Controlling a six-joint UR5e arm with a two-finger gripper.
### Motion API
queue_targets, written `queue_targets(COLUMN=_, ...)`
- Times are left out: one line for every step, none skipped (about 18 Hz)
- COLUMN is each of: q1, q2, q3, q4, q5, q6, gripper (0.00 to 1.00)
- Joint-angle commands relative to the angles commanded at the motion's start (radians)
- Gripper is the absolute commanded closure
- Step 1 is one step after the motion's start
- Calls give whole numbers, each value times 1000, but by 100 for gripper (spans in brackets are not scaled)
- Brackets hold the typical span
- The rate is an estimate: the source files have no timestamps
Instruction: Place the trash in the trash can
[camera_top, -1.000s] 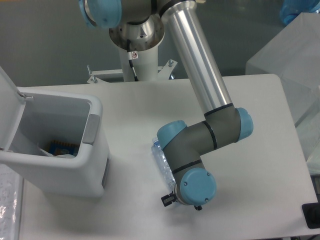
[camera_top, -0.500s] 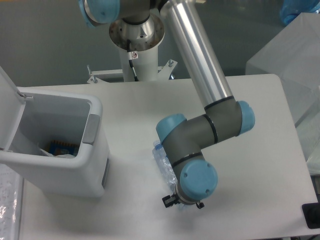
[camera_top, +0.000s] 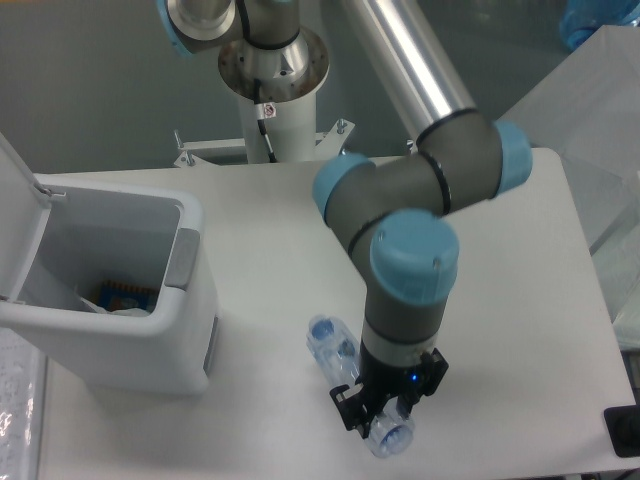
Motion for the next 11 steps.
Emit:
queue_targets(q1=0, q2=15, q3=0, q4=12, q5=-22, q6=0, gripper=45)
queue_targets(q1=-2, q2=34, q3=0, q4=16, q5=-43, q6=2, gripper=45)
queue_targets(q1=-2, q2=51, q3=0, q4=16, q5=-68, q6=3, gripper=45)
queue_targets(q1=-2, q2=69, q3=0, q4=17, q5=-95, q6=5, gripper=45)
queue_targets(q1=-2, q2=84, q3=0, q4=17, q5=-123, q6=5, gripper=45)
queue_targets(q1=-2, q2=100, q3=2, q4=22, q5=-152, q6=5, gripper=45)
queue_targets(q1=-5, q2=113, q3=2, q4=34, q5=-179, q6=5, gripper=45)
queue_targets(q1=-5, q2=120, q3=2, q4=45, q5=-204, q6=3, gripper=45)
queue_targets(q1=-6, q2=127, q3=2, q4=52, q5=-223, q6=5, gripper=45)
queue_targets(q1=-8, q2=141, q3=2, q4=54, q5=-241, q6=5, gripper=45)
queue_targets(q1=-9, q2=155, q3=2, q4=55, q5=-261, q6=5, gripper=45)
